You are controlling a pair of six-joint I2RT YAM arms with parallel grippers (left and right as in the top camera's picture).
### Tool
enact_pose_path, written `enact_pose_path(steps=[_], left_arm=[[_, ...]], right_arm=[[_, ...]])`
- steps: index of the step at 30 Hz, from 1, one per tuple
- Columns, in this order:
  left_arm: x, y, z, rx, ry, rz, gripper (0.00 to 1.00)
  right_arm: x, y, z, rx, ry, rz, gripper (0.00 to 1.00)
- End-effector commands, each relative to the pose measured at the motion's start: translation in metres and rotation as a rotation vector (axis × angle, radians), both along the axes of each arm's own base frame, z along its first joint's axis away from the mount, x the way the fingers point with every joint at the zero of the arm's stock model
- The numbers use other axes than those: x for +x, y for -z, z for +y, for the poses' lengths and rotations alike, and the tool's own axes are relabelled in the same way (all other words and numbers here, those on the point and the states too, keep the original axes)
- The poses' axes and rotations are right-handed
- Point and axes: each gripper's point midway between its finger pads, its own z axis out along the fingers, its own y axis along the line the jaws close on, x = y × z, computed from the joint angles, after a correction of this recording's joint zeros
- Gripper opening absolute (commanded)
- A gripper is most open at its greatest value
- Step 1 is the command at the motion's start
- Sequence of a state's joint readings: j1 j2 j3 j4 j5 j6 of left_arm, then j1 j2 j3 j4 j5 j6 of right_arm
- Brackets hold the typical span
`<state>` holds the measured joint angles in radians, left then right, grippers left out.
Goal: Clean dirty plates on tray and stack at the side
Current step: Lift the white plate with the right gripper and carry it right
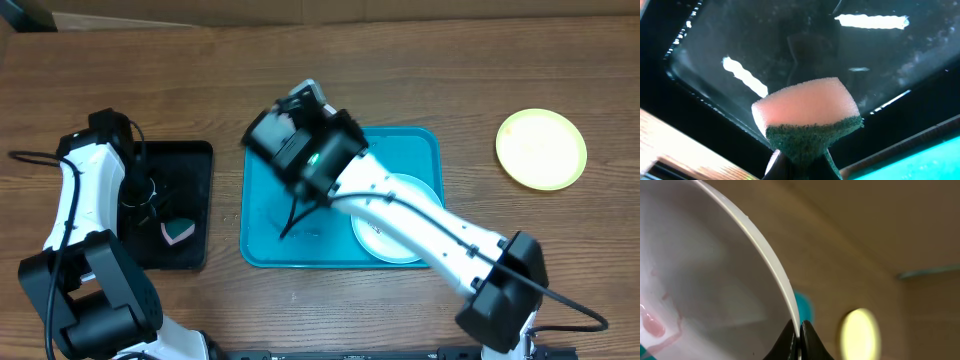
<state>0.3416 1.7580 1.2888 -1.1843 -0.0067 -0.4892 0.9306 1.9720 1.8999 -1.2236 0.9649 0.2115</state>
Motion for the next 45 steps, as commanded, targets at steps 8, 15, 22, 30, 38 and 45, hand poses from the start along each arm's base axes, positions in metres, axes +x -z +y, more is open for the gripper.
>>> enact_pose_path(steps=[8,15,22,30,38,45], left_arm=[[0.004,-0.002,-0.011,-0.072,0.028,-0.041,0.04],[0.005,-0.002,-0.011,-0.071,0.028,-0.041,0.04],[0.005,-0.002,-0.01,-0.07,0.029,-0.045,0.04],[0.006,-0.002,-0.011,-0.07,0.035,-0.045,0.04],[0.005,-0.002,-0.011,-0.071,0.049,-0.045,0.04],[0.005,-0.002,-0.011,-0.073,0.053,-0.043,0.04]], right_arm=[[-0.033,-0.106,0.032,-0.474,-0.096,-0.353,0.04],[-0.039,-0.111,0.049,-0.462,-0.131,-0.368,0.04],[-0.035,-0.105,0.05,-0.435,-0.145,-0.349,0.04],[-0.015,-0.079,0.048,-0.139,-0.117,-0.307,0.04],[0.014,0.022,0.046,0.604,-0.057,0.286,0.04],[0.056,0.029,-0.032,1.011,0.076,0.55,0.04]])
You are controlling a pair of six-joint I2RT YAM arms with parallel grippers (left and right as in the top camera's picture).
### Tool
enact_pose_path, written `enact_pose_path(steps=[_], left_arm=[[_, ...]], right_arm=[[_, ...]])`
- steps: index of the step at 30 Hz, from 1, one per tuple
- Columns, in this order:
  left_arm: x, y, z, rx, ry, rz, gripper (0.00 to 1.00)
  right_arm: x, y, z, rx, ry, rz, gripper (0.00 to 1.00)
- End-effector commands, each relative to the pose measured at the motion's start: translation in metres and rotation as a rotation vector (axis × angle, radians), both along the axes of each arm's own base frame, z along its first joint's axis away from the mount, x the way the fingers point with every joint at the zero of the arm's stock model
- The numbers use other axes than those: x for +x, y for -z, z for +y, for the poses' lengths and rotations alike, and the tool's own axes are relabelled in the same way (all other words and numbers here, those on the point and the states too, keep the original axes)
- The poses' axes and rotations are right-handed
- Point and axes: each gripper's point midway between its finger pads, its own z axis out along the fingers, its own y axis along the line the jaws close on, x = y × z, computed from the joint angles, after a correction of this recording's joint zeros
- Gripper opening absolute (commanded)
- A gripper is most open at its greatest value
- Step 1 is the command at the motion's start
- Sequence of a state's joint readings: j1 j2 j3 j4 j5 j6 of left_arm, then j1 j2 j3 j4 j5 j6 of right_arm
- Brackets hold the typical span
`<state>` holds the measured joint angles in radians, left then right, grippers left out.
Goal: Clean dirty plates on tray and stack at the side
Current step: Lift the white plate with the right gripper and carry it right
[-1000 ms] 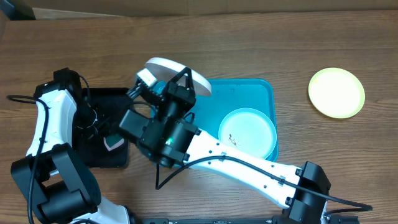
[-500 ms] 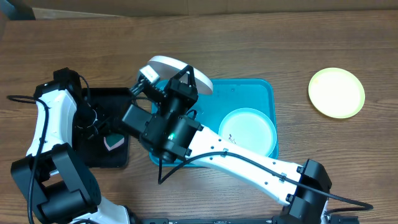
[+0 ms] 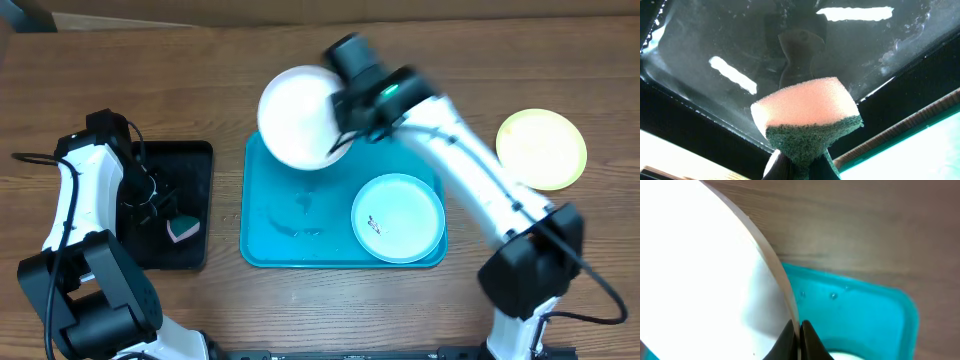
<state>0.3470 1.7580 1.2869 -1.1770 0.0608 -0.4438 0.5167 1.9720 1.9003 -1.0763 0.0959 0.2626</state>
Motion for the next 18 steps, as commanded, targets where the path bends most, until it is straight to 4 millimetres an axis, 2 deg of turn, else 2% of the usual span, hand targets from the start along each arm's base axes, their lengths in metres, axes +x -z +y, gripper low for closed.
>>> enact_pose_path(steps=[1,5,10,13,16,18], left_arm=[[0.0,-0.002,-0.002,-0.009,0.018,-0.013,0.04],[0.0,-0.002,-0.002,-0.009,0.018,-0.014,0.04],[0.0,-0.002,-0.002,-0.008,0.018,-0.013,0.04],[0.001,-0.002,-0.002,-0.008,0.018,-0.014,0.04],[0.001,-0.002,-0.002,-0.008,0.018,-0.016,0.04],[0.001,-0.002,-0.002,-0.008,0.018,-0.016,0.04]], right_arm=[[0.002,-0.021,-0.025,0.291,0.064,0.137,0.04],[0.011,-0.01,-0.118,0.274,0.281,0.211,0.04],[0.003,-0.002,-0.23,0.268,0.549,0.266,0.04],[-0.008,0.001,-0.294,0.246,0.708,0.267,0.04],[-0.028,0.008,-0.363,0.207,0.899,0.262,0.04],[-0.044,0.015,-0.4,0.172,0.995,0.264,0.04]])
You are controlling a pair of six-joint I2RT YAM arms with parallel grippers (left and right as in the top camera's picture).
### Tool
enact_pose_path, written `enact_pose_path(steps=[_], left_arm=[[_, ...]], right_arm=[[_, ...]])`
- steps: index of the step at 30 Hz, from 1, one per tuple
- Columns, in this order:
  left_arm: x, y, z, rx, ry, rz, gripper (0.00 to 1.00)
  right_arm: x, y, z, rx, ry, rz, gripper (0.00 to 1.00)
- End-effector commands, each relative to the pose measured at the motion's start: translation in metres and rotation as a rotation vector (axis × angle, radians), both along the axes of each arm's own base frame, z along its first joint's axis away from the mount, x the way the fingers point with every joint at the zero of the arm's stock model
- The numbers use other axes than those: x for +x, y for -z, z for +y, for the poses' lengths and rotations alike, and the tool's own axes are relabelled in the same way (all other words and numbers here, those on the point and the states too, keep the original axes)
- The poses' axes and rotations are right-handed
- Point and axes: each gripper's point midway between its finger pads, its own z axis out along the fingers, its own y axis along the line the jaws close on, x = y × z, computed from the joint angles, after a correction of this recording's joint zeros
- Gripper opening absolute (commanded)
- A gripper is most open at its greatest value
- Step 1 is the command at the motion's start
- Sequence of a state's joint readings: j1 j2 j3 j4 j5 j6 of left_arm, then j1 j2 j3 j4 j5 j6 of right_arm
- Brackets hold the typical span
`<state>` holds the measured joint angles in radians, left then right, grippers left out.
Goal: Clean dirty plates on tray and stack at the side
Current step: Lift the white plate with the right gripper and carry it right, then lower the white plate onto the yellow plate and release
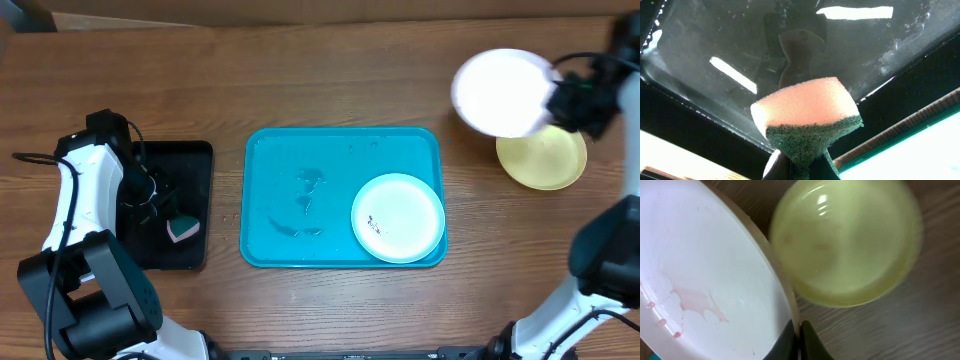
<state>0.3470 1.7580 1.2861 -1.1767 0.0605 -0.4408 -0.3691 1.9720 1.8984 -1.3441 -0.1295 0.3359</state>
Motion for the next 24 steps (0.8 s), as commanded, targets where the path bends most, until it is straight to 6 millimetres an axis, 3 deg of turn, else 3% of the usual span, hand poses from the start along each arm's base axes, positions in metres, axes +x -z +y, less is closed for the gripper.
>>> enact_pose_path(steps=[1,4,8,13,18,21,23,24], left_arm=[[0.001,-0.002,-0.002,-0.008,0.015,-0.017,0.04],[0.002,-0.002,-0.002,-0.006,0.015,-0.021,0.04],[0.003,-0.002,-0.001,-0.005,0.015,-0.024,0.04],[0.003,-0.002,-0.001,-0.005,0.015,-0.024,0.04],[0.003,-0.002,-0.001,-0.005,0.015,-0.025,0.04],[0.004,-0.002,-0.002,-0.011,0.014,-0.029,0.04],[0.004,-0.002,-0.002,-0.01,0.014,-0.029,0.04],[0.004,-0.002,-0.002,-0.01,0.014,-0.03,0.04]], right_arm=[[-0.027,-0.001,-0.058,-0.08,0.155,0.023,0.04],[-0.05,0.016,-0.088,-0.064,0.262,0.054,0.04],[-0.064,0.045,-0.106,-0.025,0.384,0.061,0.04],[-0.053,0.076,-0.088,0.05,0.31,0.011,0.04],[-0.04,0.083,-0.072,0.027,0.203,-0.01,0.04],[-0.037,0.084,-0.067,0.004,0.184,0.0,0.13],[-0.035,0.084,-0.063,0.001,0.173,0.003,0.35],[-0.035,0.084,-0.061,0.002,0.17,0.005,0.37]])
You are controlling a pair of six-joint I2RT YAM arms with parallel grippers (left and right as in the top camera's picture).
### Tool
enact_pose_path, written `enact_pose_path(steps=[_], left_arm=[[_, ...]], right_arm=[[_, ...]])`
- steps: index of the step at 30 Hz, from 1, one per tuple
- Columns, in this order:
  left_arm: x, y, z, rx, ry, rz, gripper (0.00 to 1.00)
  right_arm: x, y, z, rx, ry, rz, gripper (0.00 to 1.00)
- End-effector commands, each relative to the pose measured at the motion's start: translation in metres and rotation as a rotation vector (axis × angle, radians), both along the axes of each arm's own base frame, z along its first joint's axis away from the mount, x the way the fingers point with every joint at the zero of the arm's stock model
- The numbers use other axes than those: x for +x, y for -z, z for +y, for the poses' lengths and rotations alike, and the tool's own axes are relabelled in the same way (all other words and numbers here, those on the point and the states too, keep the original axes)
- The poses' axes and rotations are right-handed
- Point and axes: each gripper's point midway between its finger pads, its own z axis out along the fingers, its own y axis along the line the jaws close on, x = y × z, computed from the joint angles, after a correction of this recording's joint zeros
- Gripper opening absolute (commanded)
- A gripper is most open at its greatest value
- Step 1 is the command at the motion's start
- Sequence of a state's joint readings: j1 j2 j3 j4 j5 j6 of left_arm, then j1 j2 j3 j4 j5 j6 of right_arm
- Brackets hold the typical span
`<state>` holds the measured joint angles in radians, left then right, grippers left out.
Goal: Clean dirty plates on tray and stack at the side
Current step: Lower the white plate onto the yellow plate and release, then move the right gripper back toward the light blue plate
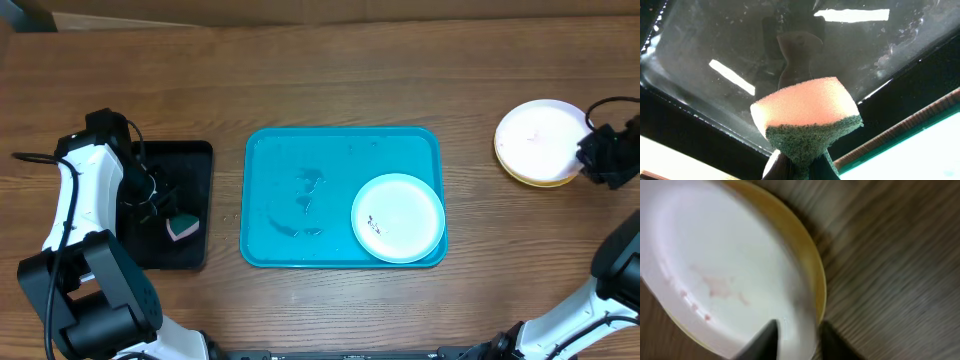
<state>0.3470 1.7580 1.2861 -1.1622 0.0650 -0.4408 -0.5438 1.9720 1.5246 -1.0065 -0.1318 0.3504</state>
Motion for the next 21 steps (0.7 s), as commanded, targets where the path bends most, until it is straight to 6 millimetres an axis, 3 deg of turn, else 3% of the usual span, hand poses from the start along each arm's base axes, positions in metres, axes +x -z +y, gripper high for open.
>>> enact_pose_path(steps=[1,6,10,14,21], left_arm=[[0.001,-0.003,-0.003,-0.011,0.015,-0.014,0.04],[0.001,-0.003,-0.003,-0.011,0.015,-0.015,0.04],[0.002,-0.002,-0.002,-0.009,0.015,-0.018,0.04],[0.001,-0.002,-0.002,-0.01,0.015,-0.018,0.04],[0.0,-0.002,-0.003,-0.011,0.015,-0.014,0.04]], right_arm=[[0.003,-0.011,0.003,-0.019,-0.02,-0.022,0.38],[0.004,-0.012,0.024,0.055,-0.049,-0.028,0.39],[0.015,-0.019,0.066,0.218,-0.129,-0.089,0.39],[0.026,-0.032,0.115,0.347,-0.318,-0.174,0.38],[0.011,-0.047,0.187,0.44,-0.575,-0.156,0.33]])
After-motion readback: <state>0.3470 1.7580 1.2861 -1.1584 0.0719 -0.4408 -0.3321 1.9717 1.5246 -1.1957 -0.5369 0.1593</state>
